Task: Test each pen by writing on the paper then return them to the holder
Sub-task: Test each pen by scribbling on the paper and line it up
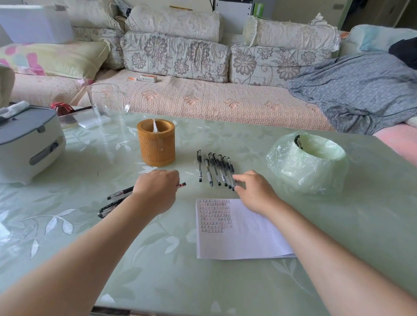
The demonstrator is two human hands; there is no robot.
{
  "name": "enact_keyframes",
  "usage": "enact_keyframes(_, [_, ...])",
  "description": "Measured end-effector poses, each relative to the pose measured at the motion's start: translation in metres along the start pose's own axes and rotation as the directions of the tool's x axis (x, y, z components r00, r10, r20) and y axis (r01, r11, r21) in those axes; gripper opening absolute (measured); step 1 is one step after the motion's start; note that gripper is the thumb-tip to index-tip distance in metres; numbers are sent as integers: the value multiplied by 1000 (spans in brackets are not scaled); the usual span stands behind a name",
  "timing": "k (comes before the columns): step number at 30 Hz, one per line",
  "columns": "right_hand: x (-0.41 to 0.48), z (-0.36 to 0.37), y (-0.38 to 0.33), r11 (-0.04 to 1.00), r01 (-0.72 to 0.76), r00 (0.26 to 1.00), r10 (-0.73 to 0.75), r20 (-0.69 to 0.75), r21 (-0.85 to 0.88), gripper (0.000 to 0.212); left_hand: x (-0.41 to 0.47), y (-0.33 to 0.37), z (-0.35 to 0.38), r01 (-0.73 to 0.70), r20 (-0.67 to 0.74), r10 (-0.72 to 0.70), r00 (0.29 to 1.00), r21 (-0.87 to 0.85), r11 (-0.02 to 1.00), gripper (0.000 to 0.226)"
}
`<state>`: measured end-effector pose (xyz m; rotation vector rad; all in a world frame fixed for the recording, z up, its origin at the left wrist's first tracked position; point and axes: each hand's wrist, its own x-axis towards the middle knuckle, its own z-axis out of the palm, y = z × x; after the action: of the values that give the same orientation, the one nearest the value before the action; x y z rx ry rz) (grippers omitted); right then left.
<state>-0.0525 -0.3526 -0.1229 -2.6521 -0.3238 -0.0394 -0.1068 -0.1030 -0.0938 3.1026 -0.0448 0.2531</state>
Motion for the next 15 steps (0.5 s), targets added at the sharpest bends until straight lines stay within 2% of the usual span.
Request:
enact_keyframes(3, [0, 8, -7, 999, 45, 999, -45, 27, -25, 43, 0, 6, 0, -45, -7, 44, 999, -143, 989, 17])
enact_keyframes(10, [-3, 4, -17, 996, 70, 993, -63, 104, -63, 53, -1, 17, -6, -157, -66, 145, 987, -267, 951, 17])
enact_keyframes(13, [-6, -6, -23, 990, 112, 994, -113, -2, -84, 52, -4, 23, -11, -197, -86, 179, 980, -307, 931, 17])
enact_keyframes(15, [-9, -12, -33, 980, 189, 980, -185, -71, 55, 45, -5, 27, -13, -234, -98, 213, 972, -361, 903, 16])
